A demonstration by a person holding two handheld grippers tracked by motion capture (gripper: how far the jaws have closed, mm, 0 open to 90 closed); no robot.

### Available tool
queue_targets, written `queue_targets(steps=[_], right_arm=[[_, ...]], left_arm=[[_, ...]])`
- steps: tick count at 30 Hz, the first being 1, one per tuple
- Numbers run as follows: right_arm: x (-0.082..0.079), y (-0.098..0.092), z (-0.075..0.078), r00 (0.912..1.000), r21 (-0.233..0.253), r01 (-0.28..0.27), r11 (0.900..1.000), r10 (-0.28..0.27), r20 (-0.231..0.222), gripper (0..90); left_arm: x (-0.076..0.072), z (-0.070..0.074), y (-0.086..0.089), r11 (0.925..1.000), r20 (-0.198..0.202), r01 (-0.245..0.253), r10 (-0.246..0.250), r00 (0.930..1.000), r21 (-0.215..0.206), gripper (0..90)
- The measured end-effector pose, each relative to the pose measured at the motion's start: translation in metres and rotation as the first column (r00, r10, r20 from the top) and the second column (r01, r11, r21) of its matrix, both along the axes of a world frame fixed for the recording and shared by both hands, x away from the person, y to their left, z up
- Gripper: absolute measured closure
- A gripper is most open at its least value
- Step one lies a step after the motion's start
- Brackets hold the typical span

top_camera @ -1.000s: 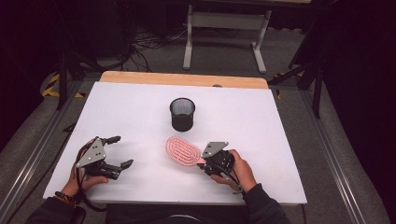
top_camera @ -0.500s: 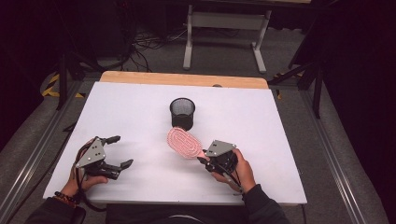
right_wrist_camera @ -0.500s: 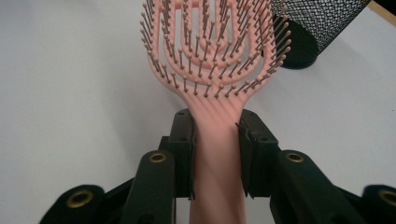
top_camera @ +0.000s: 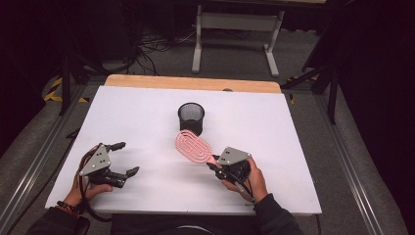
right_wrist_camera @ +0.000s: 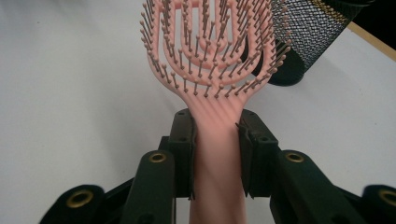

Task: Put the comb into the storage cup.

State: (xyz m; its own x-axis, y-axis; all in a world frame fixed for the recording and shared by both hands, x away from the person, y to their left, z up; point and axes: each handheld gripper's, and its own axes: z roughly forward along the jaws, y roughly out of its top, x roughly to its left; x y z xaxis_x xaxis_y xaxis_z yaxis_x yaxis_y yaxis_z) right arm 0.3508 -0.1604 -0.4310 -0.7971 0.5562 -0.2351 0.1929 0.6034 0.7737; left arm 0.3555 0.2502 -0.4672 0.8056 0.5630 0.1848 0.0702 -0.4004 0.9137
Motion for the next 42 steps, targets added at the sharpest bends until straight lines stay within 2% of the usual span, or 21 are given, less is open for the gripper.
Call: queue_targets(steps=[4,15,28,36,42], right_arm=[[0.0,-0.001,0.002,0.9998,0.006,0.012,1.0,-0.012,0.014,69.4],[-0.003,-0.005,0.012,0.9942,0.088,0.052,0.995,-0.06,0.09,69.5],[-0.004,-0.007,0.015,0.9859,0.141,0.09,0.986,-0.108,0.128,69.5],[-0.006,-0.005,0.018,0.9822,0.176,0.083,0.981,-0.111,0.151,69.4],[-0.007,-0.005,0.019,0.9744,0.199,0.102,0.975,-0.138,0.177,69.5]], left_arm=[[0.0,0.0,0.0,1.0,-0.003,0.001,-0.001,1.0,0.0,6.9],[0.0,0.0,0.001,0.9999,-0.01,-0.002,0.002,0.9999,-0.016,7.1],[0.001,0.0,0.0,0.9996,-0.028,-0.005,0.005,0.9996,-0.026,7.7],[0.001,0.0,0.001,0.9994,-0.033,0.004,-0.005,0.9994,-0.035,7.7],[0.002,0.0,0.001,0.999,-0.04,-0.011,0.01,0.9992,-0.043,8.4]])
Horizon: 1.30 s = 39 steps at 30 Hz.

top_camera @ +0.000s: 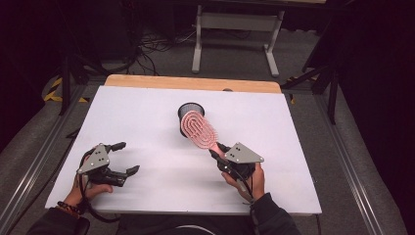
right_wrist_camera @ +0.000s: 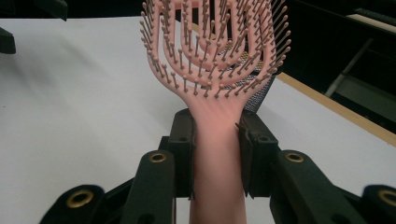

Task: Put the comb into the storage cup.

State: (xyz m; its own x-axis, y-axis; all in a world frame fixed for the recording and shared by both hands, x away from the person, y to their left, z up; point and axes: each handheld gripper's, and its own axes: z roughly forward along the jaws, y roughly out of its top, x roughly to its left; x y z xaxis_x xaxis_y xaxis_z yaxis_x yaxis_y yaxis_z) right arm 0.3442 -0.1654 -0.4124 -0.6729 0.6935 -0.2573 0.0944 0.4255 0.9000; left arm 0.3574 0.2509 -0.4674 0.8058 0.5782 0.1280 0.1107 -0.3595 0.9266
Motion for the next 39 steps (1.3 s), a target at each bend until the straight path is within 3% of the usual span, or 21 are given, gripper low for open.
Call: queue_targets(steps=[9,25,32,34,36,39], right_arm=[[0.001,-0.003,0.003,0.9988,0.028,0.039,0.999,-0.04,0.03,69.4],[0.004,0.0,0.003,0.9921,0.061,0.095,0.994,-0.1,0.077,69.5],[0.005,0.011,0.001,0.9873,0.059,0.104,0.993,-0.11,0.115,69.4],[0.005,0.014,0.001,0.9871,0.061,0.1,0.993,-0.106,0.12,69.4],[0.005,0.015,0.001,0.987,0.061,0.099,0.993,-0.105,0.122,69.5],[0.005,0.021,-0.001,0.988,0.059,0.087,0.994,-0.093,0.123,69.4]], left_arm=[[0.0,0.001,0.001,0.9998,-0.008,-0.017,0.017,0.9998,-0.008,9.1],[0.011,0.017,-0.015,0.9988,-0.022,0.022,-0.023,0.9995,-0.043,10.2],[0.023,0.036,-0.036,0.9918,-0.012,0.066,-0.067,0.9977,-0.11,10.8],[0.027,0.044,-0.045,0.9851,-0.014,0.084,-0.087,0.9961,-0.15,11.0],[0.028,0.047,-0.048,0.9823,-0.015,0.093,-0.096,0.9952,-0.163,11.0],[0.031,0.055,-0.058,0.9664,-0.015,0.136,-0.143,0.9896,-0.218,11.0]])
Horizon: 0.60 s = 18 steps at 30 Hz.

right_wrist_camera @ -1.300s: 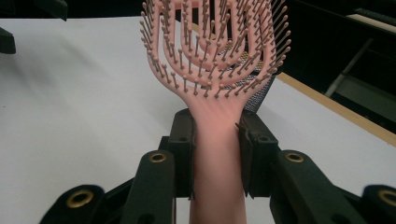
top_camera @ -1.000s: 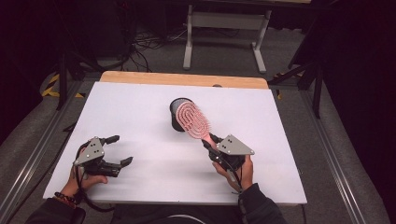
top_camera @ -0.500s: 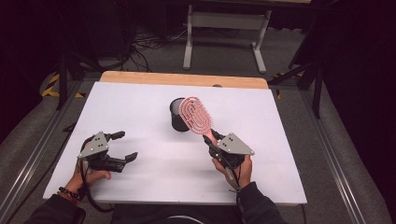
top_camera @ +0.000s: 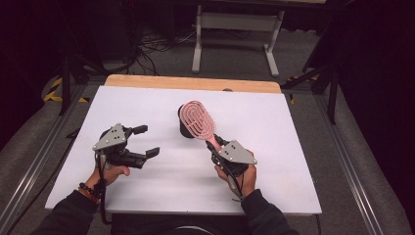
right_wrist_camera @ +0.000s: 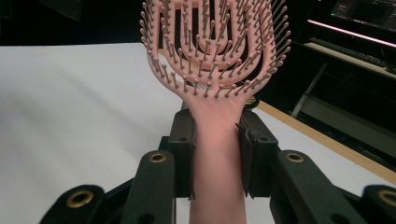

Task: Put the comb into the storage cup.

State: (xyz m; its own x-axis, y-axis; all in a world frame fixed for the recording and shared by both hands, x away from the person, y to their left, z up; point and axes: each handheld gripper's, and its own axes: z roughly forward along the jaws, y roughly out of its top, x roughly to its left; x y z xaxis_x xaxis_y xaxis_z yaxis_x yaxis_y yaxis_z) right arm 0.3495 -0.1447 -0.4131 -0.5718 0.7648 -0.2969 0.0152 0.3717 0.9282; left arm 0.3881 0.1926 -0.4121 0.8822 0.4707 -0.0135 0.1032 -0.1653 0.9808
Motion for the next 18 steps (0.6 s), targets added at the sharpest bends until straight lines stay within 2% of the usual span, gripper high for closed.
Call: queue_targets(steps=[6,10,16,18], right_arm=[[-0.003,0.009,-0.002,0.9999,-0.007,-0.007,1.0,0.008,0.013,69.5],[-0.003,0.013,-0.004,0.9998,-0.015,-0.012,1.0,0.012,0.018,69.5],[-0.004,0.022,-0.008,0.9994,-0.044,-0.027,0.999,0.028,0.022,69.5],[-0.004,0.024,-0.009,0.9993,-0.044,-0.03,0.999,0.031,0.02,69.4]], left_arm=[[0.006,0.011,-0.021,0.9971,-0.013,0.047,-0.048,0.9987,-0.059,11.0],[0.007,0.014,-0.028,0.9961,-0.009,0.057,-0.058,0.9983,-0.067,11.0],[0.008,0.015,-0.035,0.9948,-0.018,0.067,-0.069,0.9975,-0.076,10.6],[0.008,0.016,-0.037,0.9925,-0.025,0.081,-0.084,0.9962,-0.091,10.7]])
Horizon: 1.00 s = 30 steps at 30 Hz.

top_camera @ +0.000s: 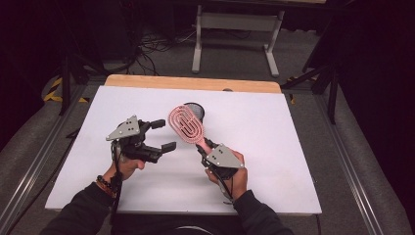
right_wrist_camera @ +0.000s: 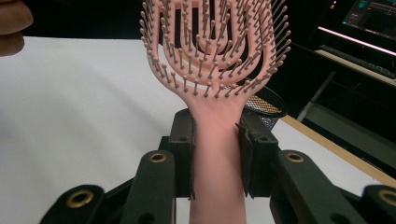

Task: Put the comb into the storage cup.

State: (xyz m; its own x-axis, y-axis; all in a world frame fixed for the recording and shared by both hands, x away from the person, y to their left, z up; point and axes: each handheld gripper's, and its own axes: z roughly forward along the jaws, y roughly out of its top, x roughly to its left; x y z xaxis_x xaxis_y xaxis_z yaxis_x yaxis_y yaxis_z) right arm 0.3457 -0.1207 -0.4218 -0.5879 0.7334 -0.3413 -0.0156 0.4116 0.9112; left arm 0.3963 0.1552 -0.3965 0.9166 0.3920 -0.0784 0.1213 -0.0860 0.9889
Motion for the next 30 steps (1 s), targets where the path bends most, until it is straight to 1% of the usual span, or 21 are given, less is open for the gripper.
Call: queue_targets(steps=[2,4,6,7,8,10,11,12,13,14,15,16,17,19,22,25,28,30], right_arm=[[0.0,0.002,-0.001,1.0,-0.002,-0.002,1.0,0.002,-0.001,69.5],[0.001,0.004,-0.003,0.9999,-0.001,-0.011,1.0,0.011,-0.004,69.5],[0.001,0.006,-0.004,0.9999,-0.001,-0.014,1.0,0.014,0.0,69.5],[0.001,0.007,-0.005,0.9999,0.001,-0.017,1.0,0.017,-0.001,69.4],[0.001,0.008,-0.006,0.9998,0.0,-0.019,1.0,0.019,-0.003,69.5],[0.0,0.009,-0.007,0.9998,-0.004,-0.02,1.0,0.02,0.002,69.4],[0.0,0.009,-0.007,0.9998,-0.004,-0.02,1.0,0.02,0.002,69.4],[0.0,0.01,-0.007,0.9997,-0.004,-0.023,1.0,0.023,0.003,69.5],[0.0,0.01,-0.008,0.9997,-0.006,-0.024,1.0,0.024,0.003,69.4],[0.001,0.01,-0.009,0.9997,-0.008,-0.023,1.0,0.023,0.001,69.4],[0.001,0.01,-0.009,0.9997,-0.008,-0.023,1.0,0.023,-0.001,69.4],[0.001,0.01,-0.01,0.9998,-0.008,-0.021,1.0,0.021,-0.001,69.4],[0.001,0.01,-0.01,0.9998,-0.007,-0.02,1.0,0.02,0.001,69.4],[0.001,0.01,-0.01,0.9998,-0.006,-0.017,1.0,0.017,0.006,69.4],[0.0,0.01,-0.01,0.9998,-0.01,-0.009,1.0,0.009,0.017,69.4],[0.0,0.01,-0.012,0.9997,-0.015,-0.003,1.0,0.004,0.024,69.4],[0.0,0.011,-0.013,0.9995,-0.02,0.0,1.0,0.001,0.03,69.4],[0.0,0.01,-0.013,0.9995,-0.018,0.004,1.0,-0.003,0.032,69.4]], left_arm=[[0.001,0.0,-0.002,0.9998,-0.007,0.015,-0.015,0.9999,-0.013,10.7],[0.002,0.0,-0.004,0.9986,-0.018,0.033,-0.034,0.9993,-0.041,10.7],[0.003,0.001,-0.005,0.9985,-0.025,0.032,-0.033,0.9991,-0.045,11.0],[0.006,0.0,-0.007,0.9975,-0.039,0.035,-0.038,0.9985,-0.062,11.3],[0.007,0.0,-0.008,0.9969,-0.05,0.037,-0.041,0.9979,-0.069,11.8],[0.01,-0.001,-0.008,0.9947,-0.071,0.038,-0.045,0.9964,-0.095,13.8],[0.01,-0.001,-0.008,0.9947,-0.071,0.038,-0.045,0.9964,-0.095,15.3],[0.011,-0.001,-0.008,0.9933,-0.078,0.037,-0.046,0.9959,-0.109,15.3],[0.012,0.0,-0.008,0.9922,-0.084,0.042,-0.052,0.9951,-0.118,17.4],[0.012,0.0,-0.009,0.9906,-0.094,0.048,-0.06,0.9938,-0.128,23.3],[0.013,0.0,-0.009,0.9889,-0.099,0.047,-0.062,0.9932,-0.141,24.6],[0.013,0.0,-0.009,0.9889,-0.099,0.047,-0.062,0.9932,-0.141,25.5],[0.015,0.0,-0.01,0.9874,-0.109,0.046,-0.063,0.9921,-0.152,27.4],[0.017,-0.001,-0.011,0.986,-0.118,0.049,-0.068,0.9907,-0.16,30.8],[0.019,-0.004,-0.012,0.9811,-0.144,0.053,-0.08,0.9863,-0.186,35.4],[0.02,-0.006,-0.016,0.9808,-0.16,0.041,-0.073,0.9845,-0.191,40.4],[0.021,-0.006,-0.019,0.9822,-0.162,0.035,-0.066,0.9846,-0.184,44.5],[0.021,-0.007,-0.02,0.9808,-0.166,0.032,-0.064,0.984,-0.192,47.5]])
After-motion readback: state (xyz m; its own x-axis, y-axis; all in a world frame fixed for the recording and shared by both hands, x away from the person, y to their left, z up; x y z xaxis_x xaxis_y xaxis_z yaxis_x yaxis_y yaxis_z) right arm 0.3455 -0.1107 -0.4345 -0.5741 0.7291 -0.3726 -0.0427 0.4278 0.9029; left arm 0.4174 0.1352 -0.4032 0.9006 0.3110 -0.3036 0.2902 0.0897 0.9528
